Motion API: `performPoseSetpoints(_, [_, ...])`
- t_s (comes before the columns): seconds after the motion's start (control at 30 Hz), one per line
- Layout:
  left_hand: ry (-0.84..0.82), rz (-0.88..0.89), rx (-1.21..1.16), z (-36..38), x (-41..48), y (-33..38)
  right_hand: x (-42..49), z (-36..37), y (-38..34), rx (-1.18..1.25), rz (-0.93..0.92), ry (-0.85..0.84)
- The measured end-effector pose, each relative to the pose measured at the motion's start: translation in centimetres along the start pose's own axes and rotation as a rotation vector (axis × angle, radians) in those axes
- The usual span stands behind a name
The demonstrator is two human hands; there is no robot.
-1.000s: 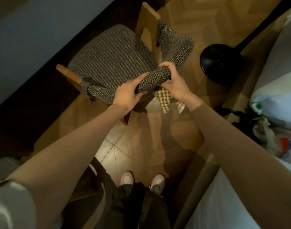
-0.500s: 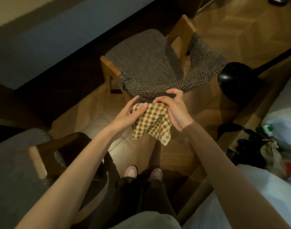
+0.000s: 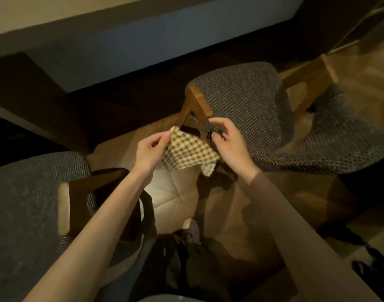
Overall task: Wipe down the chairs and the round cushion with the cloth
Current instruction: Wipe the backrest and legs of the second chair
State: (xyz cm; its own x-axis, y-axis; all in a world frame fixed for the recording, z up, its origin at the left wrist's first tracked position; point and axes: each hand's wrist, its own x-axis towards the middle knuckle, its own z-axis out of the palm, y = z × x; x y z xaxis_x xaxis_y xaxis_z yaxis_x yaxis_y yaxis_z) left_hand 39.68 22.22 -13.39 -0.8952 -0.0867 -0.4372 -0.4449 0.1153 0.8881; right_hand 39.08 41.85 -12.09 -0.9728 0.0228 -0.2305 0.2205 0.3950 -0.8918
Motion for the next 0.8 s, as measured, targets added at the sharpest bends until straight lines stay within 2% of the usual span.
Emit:
performPoseSetpoints(0.13, [0.037,-0.054,-0.138,0.7,5.4,-2.1,5.5,2.0,2.5,-0.276,-0.074,0.082])
performPoseSetpoints(0.27, [0.006,0.002,-0.296,1.4,11.4,-5.1,11.5,4.1,5.0,-0.594,-0.114,0.051])
performPoseSetpoints(0.37, [-0.038,0.035,-0.399,1.8,16.1,-7.8,14.8,5.5,5.8,-0.718,-0.156,0.124])
performPoseSetpoints(0.47, [-0.152,0.058,-0.524,2.9,20.5,-9.4,15.8,6.0,6.7,-0.918,-0.257,0.277])
performPoseSetpoints(0.63, [-0.47,0.095,-0.762,5.1,24.7,-11.4,15.3,6.8,8.6,-1.173,-0.408,0.531])
performPoseSetpoints(0.73, [-0.644,0.271,-0.63,5.7,26.1,-12.4,15.2,7.1,9.1,-1.258,-0.481,0.643])
performPoseSetpoints(0.8, [-0.674,0.385,-0.479,5.9,26.7,-12.7,15.1,7.2,9.3,-1.295,-0.534,0.696])
